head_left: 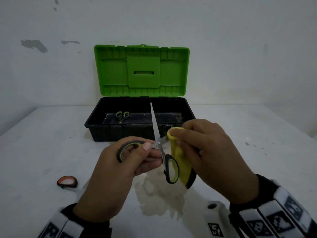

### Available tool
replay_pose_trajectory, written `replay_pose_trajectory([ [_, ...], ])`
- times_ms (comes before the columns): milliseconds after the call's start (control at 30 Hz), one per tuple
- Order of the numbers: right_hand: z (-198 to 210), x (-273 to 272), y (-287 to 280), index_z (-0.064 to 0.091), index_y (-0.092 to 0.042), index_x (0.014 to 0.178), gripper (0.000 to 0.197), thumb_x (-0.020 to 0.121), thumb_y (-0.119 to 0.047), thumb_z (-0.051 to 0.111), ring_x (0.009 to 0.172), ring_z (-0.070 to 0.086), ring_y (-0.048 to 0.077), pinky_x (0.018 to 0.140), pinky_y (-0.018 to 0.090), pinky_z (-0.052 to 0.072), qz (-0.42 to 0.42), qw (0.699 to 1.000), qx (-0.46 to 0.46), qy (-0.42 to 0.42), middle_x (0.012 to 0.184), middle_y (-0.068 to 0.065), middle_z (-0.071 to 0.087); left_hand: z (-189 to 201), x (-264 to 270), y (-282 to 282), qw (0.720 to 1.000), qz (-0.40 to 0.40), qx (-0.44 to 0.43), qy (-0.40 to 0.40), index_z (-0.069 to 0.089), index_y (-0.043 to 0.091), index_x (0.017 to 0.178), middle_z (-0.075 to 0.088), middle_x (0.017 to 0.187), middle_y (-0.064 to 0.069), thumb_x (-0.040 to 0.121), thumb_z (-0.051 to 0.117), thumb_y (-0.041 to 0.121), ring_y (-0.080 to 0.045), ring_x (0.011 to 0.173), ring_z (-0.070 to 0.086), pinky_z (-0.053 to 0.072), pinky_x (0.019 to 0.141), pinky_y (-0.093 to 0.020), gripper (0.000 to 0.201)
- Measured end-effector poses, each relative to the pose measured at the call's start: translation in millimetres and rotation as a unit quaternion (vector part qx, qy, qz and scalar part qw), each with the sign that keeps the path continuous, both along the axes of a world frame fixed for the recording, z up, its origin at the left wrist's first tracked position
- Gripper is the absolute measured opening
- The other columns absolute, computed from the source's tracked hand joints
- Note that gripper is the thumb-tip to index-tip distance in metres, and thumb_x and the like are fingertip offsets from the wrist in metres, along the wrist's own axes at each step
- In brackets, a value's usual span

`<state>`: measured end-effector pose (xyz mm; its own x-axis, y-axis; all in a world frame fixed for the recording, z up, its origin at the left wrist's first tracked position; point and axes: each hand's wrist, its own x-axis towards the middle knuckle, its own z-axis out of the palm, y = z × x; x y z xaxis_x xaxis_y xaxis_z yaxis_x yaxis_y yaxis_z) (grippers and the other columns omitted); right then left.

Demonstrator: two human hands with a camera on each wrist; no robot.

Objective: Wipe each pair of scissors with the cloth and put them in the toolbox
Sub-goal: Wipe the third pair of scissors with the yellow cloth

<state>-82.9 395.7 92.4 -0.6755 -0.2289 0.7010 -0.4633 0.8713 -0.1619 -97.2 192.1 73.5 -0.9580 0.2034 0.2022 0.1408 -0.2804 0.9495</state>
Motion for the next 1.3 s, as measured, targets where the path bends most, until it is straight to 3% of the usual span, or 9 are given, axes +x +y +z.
replay_pose_trajectory([
  [200, -3, -13, 23, 0.073, -0.022, 0.11, 0.031, 0.093, -0.028, 0.048, 0.083, 0.057, 0.015, 0.072, 0.041, 0.049, -0.03, 0.999, -0.013, -0.021, 0.093, -0.004, 0.066, -1, 0, -5, 1.0, -0.016, -0.001, -0.023, 0.077, 0.01, 0.088, 0.074, 0.084, -0.022, 0.078, 0.061, 0.019, -0.034, 0.08, 0.074, 0.061, 0.071, -0.033, 0.02],
  [367, 5, -14, 35, 0.071, -0.026, 0.114, 0.025, 0.094, -0.019, 0.058, 0.084, 0.056, 0.01, 0.073, 0.03, 0.049, -0.053, 0.995, -0.073, -0.031, 0.096, -0.006, 0.065, 1, -4, -6, 0.998, -0.019, 0.019, -0.062, 0.074, 0.002, 0.091, 0.074, 0.085, -0.025, 0.077, 0.061, 0.019, -0.035, 0.079, 0.074, 0.06, 0.067, -0.031, 0.025],
  [500, 12, -2, 8, 0.071, -0.026, 0.115, 0.029, 0.092, -0.027, 0.053, 0.09, 0.052, 0.003, 0.077, 0.024, 0.044, 0.012, 0.999, -0.042, -0.015, 0.099, -0.009, 0.064, 4, -7, -3, 0.997, -0.022, 0.023, -0.068, 0.07, -0.004, 0.097, 0.073, 0.086, -0.027, 0.078, 0.062, 0.018, -0.037, 0.08, 0.074, 0.06, 0.067, -0.031, 0.031],
  [667, -2, -4, -4, 0.073, -0.022, 0.111, 0.03, 0.09, -0.026, 0.051, 0.087, 0.061, 0.019, 0.073, 0.037, 0.048, 0.015, 1.0, 0.023, -0.005, 0.096, -0.002, 0.067, 8, -6, -5, 0.996, -0.043, 0.024, -0.076, 0.069, -0.006, 0.101, 0.072, 0.087, -0.029, 0.078, 0.061, 0.018, -0.039, 0.082, 0.073, 0.06, 0.066, -0.03, 0.034],
  [833, -2, -12, 27, 0.074, -0.025, 0.11, 0.028, 0.09, -0.026, 0.054, 0.087, 0.061, 0.016, 0.075, 0.041, 0.051, -0.014, 0.998, 0.0, -0.065, 0.097, -0.005, 0.067, 8, -6, -15, 0.992, -0.047, 0.009, -0.116, 0.074, 0.0, 0.089, 0.072, 0.085, -0.029, 0.078, 0.061, 0.018, -0.04, 0.078, 0.073, 0.06, 0.063, -0.03, 0.025],
  [900, 1, -12, 41, 0.073, -0.026, 0.111, 0.026, 0.092, -0.024, 0.056, 0.085, 0.06, 0.012, 0.074, 0.035, 0.051, -0.031, 0.996, -0.007, -0.078, 0.097, -0.008, 0.066, 12, -6, -20, 0.989, -0.067, 0.011, -0.135, 0.075, 0.001, 0.081, 0.071, 0.081, -0.029, 0.076, 0.061, 0.016, -0.036, 0.071, 0.073, 0.06, 0.06, -0.03, 0.021],
  [1033, 13, -5, 52, 0.071, -0.03, 0.114, 0.024, 0.094, -0.022, 0.059, 0.085, 0.054, 0.005, 0.076, 0.009, 0.039, -0.034, 0.997, -0.021, -0.066, 0.1, -0.01, 0.064, 19, -6, -28, 0.983, -0.113, -0.027, -0.145, 0.074, -0.004, 0.084, 0.071, 0.082, -0.028, 0.075, 0.063, 0.017, -0.032, 0.067, 0.072, 0.059, 0.056, -0.029, 0.025],
  [1133, 23, 1, 42, 0.068, -0.028, 0.119, 0.03, 0.093, -0.031, 0.052, 0.096, 0.046, -0.004, 0.087, 0.003, 0.033, 0.002, 1.0, 0.003, -0.018, 0.107, -0.015, 0.059, 21, -7, -28, 0.977, -0.14, -0.058, -0.152, 0.071, -0.008, 0.091, 0.071, 0.084, -0.03, 0.075, 0.065, 0.017, -0.033, 0.068, 0.072, 0.059, 0.056, -0.029, 0.031],
  [1300, 35, 10, 12, 0.068, -0.021, 0.112, 0.024, 0.093, -0.029, 0.055, 0.095, 0.052, 0.003, 0.087, 0.02, 0.039, 0.122, 0.991, 0.051, 0.006, 0.106, -0.012, 0.064, 29, -8, -25, 0.967, -0.181, -0.077, -0.16, 0.066, -0.014, 0.094, 0.07, 0.082, -0.029, 0.076, 0.065, 0.016, -0.032, 0.065, 0.071, 0.059, 0.055, -0.029, 0.035],
])
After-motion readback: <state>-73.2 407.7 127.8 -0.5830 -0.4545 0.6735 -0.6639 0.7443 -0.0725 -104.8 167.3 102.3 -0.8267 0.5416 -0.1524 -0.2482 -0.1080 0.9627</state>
